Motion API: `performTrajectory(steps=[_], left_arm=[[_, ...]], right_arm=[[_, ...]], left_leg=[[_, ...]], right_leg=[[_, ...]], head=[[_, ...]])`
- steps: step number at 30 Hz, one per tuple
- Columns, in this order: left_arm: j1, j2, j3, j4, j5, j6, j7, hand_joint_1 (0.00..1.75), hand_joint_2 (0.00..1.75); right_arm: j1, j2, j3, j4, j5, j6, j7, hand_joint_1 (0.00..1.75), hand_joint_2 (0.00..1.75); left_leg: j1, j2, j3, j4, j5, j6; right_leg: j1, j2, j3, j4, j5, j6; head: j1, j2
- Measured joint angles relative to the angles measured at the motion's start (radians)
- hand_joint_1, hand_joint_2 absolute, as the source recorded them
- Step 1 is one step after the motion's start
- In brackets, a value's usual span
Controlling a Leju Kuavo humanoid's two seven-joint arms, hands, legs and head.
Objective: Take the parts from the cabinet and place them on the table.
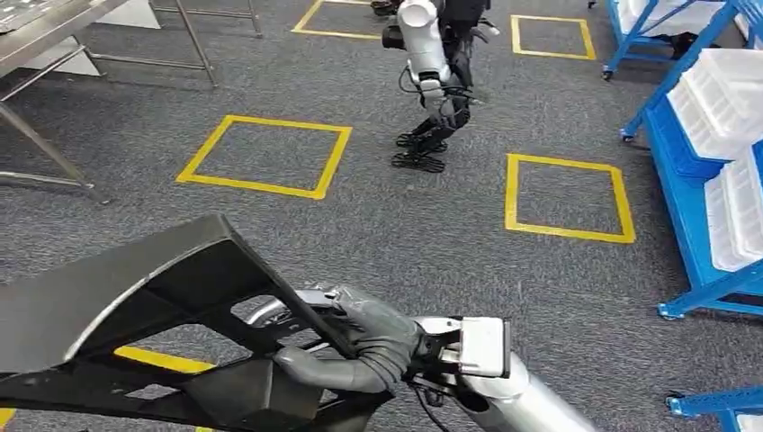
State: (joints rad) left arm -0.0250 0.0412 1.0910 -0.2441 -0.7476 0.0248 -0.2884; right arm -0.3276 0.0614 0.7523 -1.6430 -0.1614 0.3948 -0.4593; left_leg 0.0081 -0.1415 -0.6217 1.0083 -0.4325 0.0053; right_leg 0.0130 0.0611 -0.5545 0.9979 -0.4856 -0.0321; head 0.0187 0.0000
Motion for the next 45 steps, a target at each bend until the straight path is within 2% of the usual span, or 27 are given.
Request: performTrajectory(steps=[1,3,6,8,9,10,11,12,15,16,17,21,22,24,25,26,27,31,33,34,37,39,40,41,42,43,45], left_arm=[[0.0,0.0,0.003,0.0,-0.002,-0.002,0.0,0.0,1.75],[-0.004,0.001,0.005,-0.001,-0.002,-0.003,-0.003,0.0,1.75],[-0.01,0.002,0.006,-0.002,-0.004,-0.007,-0.01,0.0,1.75],[-0.005,0.001,0.007,-0.002,-0.008,-0.009,-0.013,0.0,1.75],[-0.005,0.002,0.007,-0.002,-0.015,-0.01,-0.014,0.0,1.75],[-0.007,0.002,0.007,-0.002,-0.018,-0.015,-0.016,0.0,1.75],[-0.011,-0.003,0.007,-0.002,-0.023,-0.017,-0.017,0.0,1.75],[-0.014,-0.002,0.007,-0.003,-0.024,-0.019,-0.019,0.0,1.75],[-0.011,-0.001,0.008,-0.003,-0.037,-0.026,-0.026,0.0,1.75],[-0.012,0.002,0.009,-0.004,-0.038,-0.027,-0.029,0.0,1.75],[-0.013,0.002,0.009,-0.004,-0.039,-0.028,-0.031,0.0,1.75],[-0.024,0.006,0.012,-0.004,-0.055,-0.034,-0.033,0.0,1.75],[-0.023,0.006,0.013,-0.004,-0.056,-0.035,-0.033,0.0,1.75],[-0.02,0.005,0.013,-0.004,-0.057,-0.035,-0.031,0.0,1.75],[-0.021,0.004,0.014,-0.004,-0.057,-0.035,-0.031,0.0,1.75],[-0.021,0.0,0.014,-0.004,-0.058,-0.035,-0.031,0.0,1.75],[-0.023,-0.004,0.014,-0.004,-0.059,-0.035,-0.031,0.0,1.75],[-0.013,-0.005,0.019,-0.004,-0.06,-0.034,-0.027,0.0,1.75],[-0.013,-0.007,0.026,-0.004,-0.06,-0.03,-0.027,0.0,1.75],[-0.018,-0.007,0.028,-0.004,-0.059,-0.026,-0.027,0.0,1.75],[-0.021,-0.007,0.031,-0.004,-0.059,-0.025,-0.026,0.0,1.75],[-0.014,-0.008,0.031,-0.004,-0.06,-0.025,-0.024,0.0,1.75],[-0.014,-0.007,0.031,-0.004,-0.06,-0.025,-0.024,0.0,1.75],[-0.015,-0.008,0.031,-0.004,-0.06,-0.025,-0.024,0.0,1.75],[-0.021,-0.016,0.031,-0.004,-0.06,-0.027,-0.025,0.0,1.75],[-0.021,-0.013,0.032,-0.004,-0.064,-0.027,-0.025,0.0,1.75],[-0.018,-0.014,0.032,-0.004,-0.07,-0.028,-0.027,0.0,1.75]], right_arm=[[0.0,0.003,0.0,-0.002,0.001,0.0,0.0,1.75,1.75],[-0.002,0.007,0.0,-0.006,0.002,0.0,0.0,1.75,1.75],[-0.003,0.007,0.0,-0.004,0.005,0.0,0.004,1.75,1.75],[-0.008,0.007,0.0,-0.001,0.008,0.0,0.01,1.75,1.75],[-0.014,0.008,0.0,0.002,0.009,-0.001,0.014,1.75,1.75],[-0.022,0.01,0.0,0.006,0.011,-0.006,0.02,1.75,1.75],[-0.03,0.013,0.0,0.011,0.012,-0.01,0.022,1.75,1.75],[-0.041,0.017,0.0,0.019,0.012,-0.014,0.026,1.75,1.75],[-0.068,0.033,-0.003,0.048,0.009,-0.022,0.034,1.75,1.75],[-0.078,0.042,-0.005,0.06,0.008,-0.027,0.037,1.75,1.75],[-0.086,0.048,-0.006,0.067,0.006,-0.03,0.037,1.75,1.75],[-0.106,0.06,-0.024,0.119,-0.006,-0.043,0.047,1.75,1.75],[-0.108,0.066,-0.03,0.132,-0.009,-0.045,0.049,1.75,1.75],[-0.115,0.075,-0.032,0.146,-0.013,-0.048,0.051,1.75,1.75],[-0.119,0.081,-0.033,0.15,-0.013,-0.047,0.051,1.75,1.75],[-0.124,0.085,-0.033,0.154,-0.014,-0.046,0.051,1.75,1.75],[-0.125,0.086,-0.033,0.157,-0.015,-0.041,0.051,1.75,1.75],[-0.123,0.1,-0.031,0.16,-0.015,-0.027,0.05,1.75,1.75],[-0.117,0.106,-0.029,0.159,-0.014,-0.021,0.046,1.75,1.75],[-0.112,0.106,-0.029,0.159,-0.014,-0.017,0.042,1.75,1.75],[-0.091,0.105,-0.027,0.159,-0.012,-0.012,0.036,1.75,1.75],[-0.086,0.104,-0.025,0.159,-0.009,-0.009,0.036,1.75,1.75],[-0.086,0.104,-0.024,0.159,-0.009,-0.009,0.036,1.75,1.75],[-0.086,0.105,-0.024,0.159,-0.009,-0.009,0.035,1.75,1.75],[-0.086,0.105,-0.024,0.159,-0.009,-0.009,0.034,1.75,1.75],[-0.085,0.104,-0.023,0.159,-0.008,-0.009,0.034,1.75,1.75],[-0.085,0.105,-0.021,0.159,-0.008,-0.008,0.034,1.75,1.75]], left_leg=[[0.001,0.017,-0.001,0.007,-0.008,0.001],[-0.005,0.097,-0.044,0.093,-0.07,-0.011],[0.01,0.126,-0.141,0.296,-0.145,-0.029],[0.025,0.136,-0.11,0.241,-0.1,-0.042],[0.03,0.147,-0.061,0.149,-0.055,-0.05],[0.034,0.174,-0.009,0.056,-0.016,-0.058],[0.026,0.217,0.009,0.02,-0.033,-0.063],[0.027,0.2,0.005,0.018,-0.024,-0.04],[0.017,0.174,0.001,0.023,-0.028,-0.016],[0.019,0.165,0.004,0.019,-0.025,-0.006],[0.018,0.158,0.004,0.019,-0.024,-0.001],[0.006,0.111,0.004,0.02,-0.022,0.014],[0.002,0.098,0.005,0.02,-0.022,0.015],[-0.002,0.072,0.007,0.02,-0.022,0.016],[-0.001,0.059,0.008,0.02,-0.022,0.016],[0.002,0.048,0.008,0.019,-0.022,0.016],[-0.002,0.037,0.004,0.021,-0.021,0.013],[0.005,-0.002,-0.007,0.01,-0.01,-0.009],[0.0,0.087,-0.029,0.065,-0.057,-0.01],[0.002,0.109,-0.062,0.136,-0.096,-0.017],[0.015,0.128,-0.145,0.305,-0.149,-0.033],[0.028,0.14,-0.101,0.218,-0.089,-0.048],[0.032,0.153,-0.048,0.118,-0.041,-0.054],[0.033,0.19,-0.002,0.035,-0.009,-0.061],[0.021,0.219,0.002,0.025,-0.028,-0.055],[0.024,0.199,-0.001,0.024,-0.023,-0.036],[0.018,0.183,-0.004,0.027,-0.026,-0.022]], right_leg=[[-0.011,-0.02,0.008,-0.019,0.01,0.0],[-0.008,-0.044,0.013,-0.027,0.013,-0.005],[-0.008,-0.092,0.011,-0.026,0.01,-0.003],[-0.011,-0.114,0.012,-0.024,0.005,0.004],[-0.015,-0.126,0.012,-0.018,0.0,0.012],[-0.018,-0.135,0.013,-0.01,-0.007,0.021],[-0.011,-0.141,0.01,-0.003,-0.013,0.031],[-0.008,-0.147,0.008,0.006,-0.019,0.037],[-0.014,-0.166,0.017,0.001,-0.02,0.046],[-0.021,-0.15,0.016,0.004,-0.03,0.057],[-0.025,-0.105,0.008,0.031,-0.053,0.057],[-0.023,-0.067,-0.135,0.324,-0.171,0.045],[-0.021,-0.065,-0.146,0.335,-0.158,0.04],[-0.011,-0.054,-0.105,0.221,-0.075,0.022],[-0.003,-0.036,-0.067,0.13,-0.025,0.012],[0.002,0.014,-0.035,0.047,0.013,0.002],[-0.003,0.038,-0.027,0.029,0.008,-0.004],[-0.002,-0.005,-0.016,0.0,0.009,-0.002],[-0.007,-0.03,-0.003,-0.018,0.017,-0.001],[-0.007,-0.047,-0.003,-0.018,0.016,-0.001],[-0.008,-0.09,-0.003,-0.018,0.012,0.0],[-0.012,-0.112,-0.001,-0.015,0.007,0.009],[-0.016,-0.123,0.001,-0.009,0.001,0.016],[-0.015,-0.132,0.003,-0.001,-0.006,0.026],[-0.007,-0.138,0.001,0.004,-0.012,0.034],[-0.005,-0.143,0.002,0.007,-0.014,0.038],[-0.009,-0.158,0.008,0.005,-0.015,0.043]], head=[[0.0,0.0],[-0.003,0.0],[-0.003,0.0],[-0.003,0.0],[-0.003,0.0],[-0.003,0.0],[-0.004,0.0],[-0.005,0.0],[-0.004,0.0],[-0.004,0.0],[-0.004,0.0],[-0.003,0.0],[-0.003,0.0],[-0.004,0.0],[-0.004,0.0],[-0.004,0.0],[-0.007,0.0],[-0.003,0.0],[-0.006,0.0],[-0.006,0.0],[-0.005,0.0],[-0.005,0.0],[-0.005,0.0],[-0.006,0.0],[-0.011,0.0],[-0.005,0.0],[-0.006,0.0]])
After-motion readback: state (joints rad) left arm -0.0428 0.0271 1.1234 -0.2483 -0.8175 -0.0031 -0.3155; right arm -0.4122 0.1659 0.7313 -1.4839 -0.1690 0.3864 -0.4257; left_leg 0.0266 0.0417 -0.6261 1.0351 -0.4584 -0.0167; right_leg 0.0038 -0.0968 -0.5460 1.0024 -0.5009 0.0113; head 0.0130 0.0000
